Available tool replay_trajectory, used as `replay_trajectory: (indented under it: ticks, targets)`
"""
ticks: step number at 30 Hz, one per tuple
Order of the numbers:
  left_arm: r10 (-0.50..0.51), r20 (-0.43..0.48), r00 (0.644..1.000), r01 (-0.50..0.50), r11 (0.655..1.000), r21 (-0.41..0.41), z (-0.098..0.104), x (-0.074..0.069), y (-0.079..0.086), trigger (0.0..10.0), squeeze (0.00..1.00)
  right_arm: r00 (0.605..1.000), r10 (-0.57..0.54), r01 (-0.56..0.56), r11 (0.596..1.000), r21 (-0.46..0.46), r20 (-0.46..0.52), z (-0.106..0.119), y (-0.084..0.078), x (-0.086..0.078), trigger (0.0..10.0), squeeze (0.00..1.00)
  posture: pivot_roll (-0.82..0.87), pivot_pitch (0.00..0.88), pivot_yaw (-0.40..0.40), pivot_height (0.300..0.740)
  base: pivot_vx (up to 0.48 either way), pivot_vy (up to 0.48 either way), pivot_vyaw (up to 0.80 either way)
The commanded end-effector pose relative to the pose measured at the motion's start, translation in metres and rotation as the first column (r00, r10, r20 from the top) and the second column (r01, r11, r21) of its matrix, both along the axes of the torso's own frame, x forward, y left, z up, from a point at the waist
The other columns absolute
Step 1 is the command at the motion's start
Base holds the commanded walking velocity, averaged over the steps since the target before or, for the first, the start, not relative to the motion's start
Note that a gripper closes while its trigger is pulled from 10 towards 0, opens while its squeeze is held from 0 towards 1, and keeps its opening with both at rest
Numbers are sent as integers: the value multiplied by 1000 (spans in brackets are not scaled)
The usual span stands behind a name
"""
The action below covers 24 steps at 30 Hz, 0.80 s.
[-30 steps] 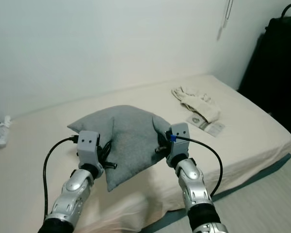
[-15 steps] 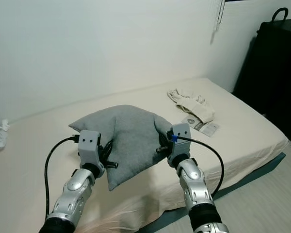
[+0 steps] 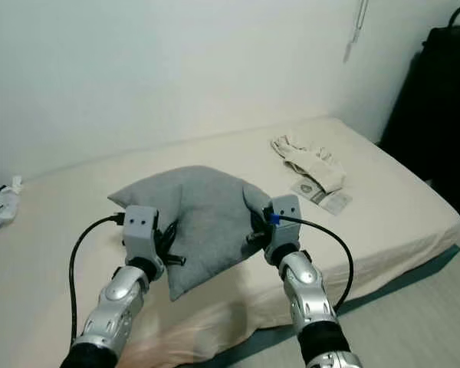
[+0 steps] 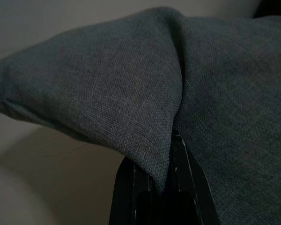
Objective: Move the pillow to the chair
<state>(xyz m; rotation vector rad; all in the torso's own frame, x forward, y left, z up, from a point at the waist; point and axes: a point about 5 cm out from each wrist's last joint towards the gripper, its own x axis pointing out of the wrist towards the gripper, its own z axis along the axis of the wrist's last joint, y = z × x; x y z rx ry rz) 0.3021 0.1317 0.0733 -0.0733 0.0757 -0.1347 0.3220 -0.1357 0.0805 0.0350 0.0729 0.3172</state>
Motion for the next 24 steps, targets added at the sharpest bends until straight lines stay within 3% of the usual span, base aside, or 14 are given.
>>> replay_trajectory:
  ticks: [1, 24]
  targets:
    - [69, 16, 997, -70, 998, 8, 4, 2, 15, 10000, 0, 1000, -24, 24, 1000, 6, 16, 1, -5, 0, 10000, 0, -9, 30, 1, 740, 0, 0, 0]
    - [63, 5, 998, -63, 998, 25, 3, 3, 15, 10000, 0, 1000, -20, 20, 1000, 10, 5, -1, -4, -1, 10000, 0, -7, 35, 4, 740, 0, 0, 0]
